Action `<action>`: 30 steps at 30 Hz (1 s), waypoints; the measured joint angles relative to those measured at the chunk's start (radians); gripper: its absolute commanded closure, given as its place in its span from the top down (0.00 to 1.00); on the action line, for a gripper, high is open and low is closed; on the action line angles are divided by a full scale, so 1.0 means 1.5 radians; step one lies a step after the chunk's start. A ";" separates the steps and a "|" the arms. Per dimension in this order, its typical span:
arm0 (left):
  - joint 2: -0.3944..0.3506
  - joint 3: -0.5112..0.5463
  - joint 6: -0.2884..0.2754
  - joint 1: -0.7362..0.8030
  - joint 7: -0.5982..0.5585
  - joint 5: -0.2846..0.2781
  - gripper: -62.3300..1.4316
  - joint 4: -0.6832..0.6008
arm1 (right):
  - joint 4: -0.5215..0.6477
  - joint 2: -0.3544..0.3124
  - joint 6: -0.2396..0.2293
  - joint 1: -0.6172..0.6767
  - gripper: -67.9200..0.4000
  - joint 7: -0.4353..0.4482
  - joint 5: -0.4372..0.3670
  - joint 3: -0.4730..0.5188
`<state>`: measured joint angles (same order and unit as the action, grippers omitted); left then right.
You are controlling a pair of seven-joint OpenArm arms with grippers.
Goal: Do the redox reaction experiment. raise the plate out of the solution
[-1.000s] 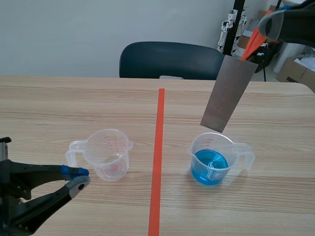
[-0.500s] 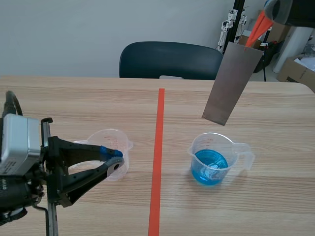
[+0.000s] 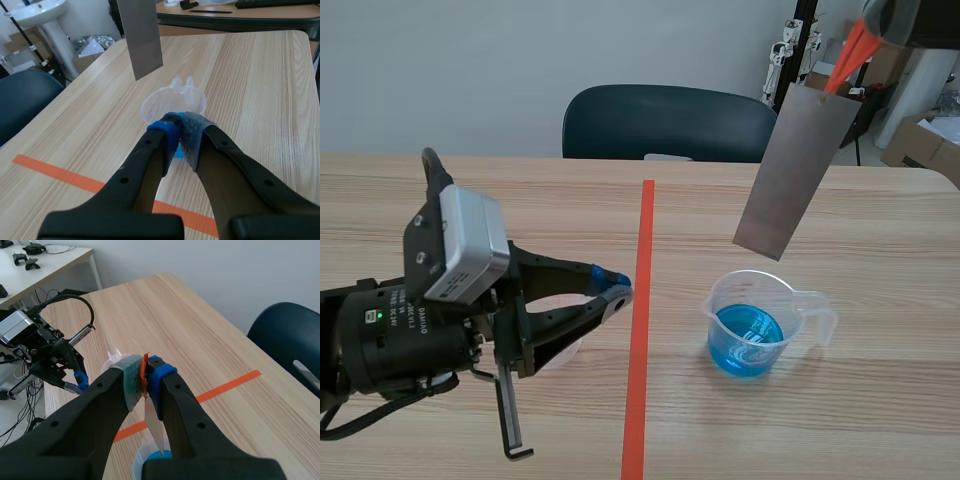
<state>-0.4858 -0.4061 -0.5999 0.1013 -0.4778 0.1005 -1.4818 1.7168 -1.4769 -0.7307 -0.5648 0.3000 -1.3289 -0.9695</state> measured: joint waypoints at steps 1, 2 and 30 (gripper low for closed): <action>0.005 -0.007 0.000 -0.003 0.004 0.000 0.09 0.000 | 0.000 0.000 0.000 0.000 0.01 -0.007 -0.001 0.000; 0.011 -0.014 0.000 -0.006 0.013 0.000 0.09 0.000 | 0.000 0.000 0.000 0.000 0.01 -0.012 -0.003 0.000; 0.116 -0.080 0.051 -0.058 0.117 0.000 0.09 0.001 | 0.000 0.000 0.000 0.000 0.01 -0.049 -0.020 0.000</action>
<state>-0.3122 -0.5259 -0.5232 0.0135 -0.3016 0.1005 -1.4811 1.7168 -1.4769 -0.7303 -0.5648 0.2264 -1.3594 -0.9695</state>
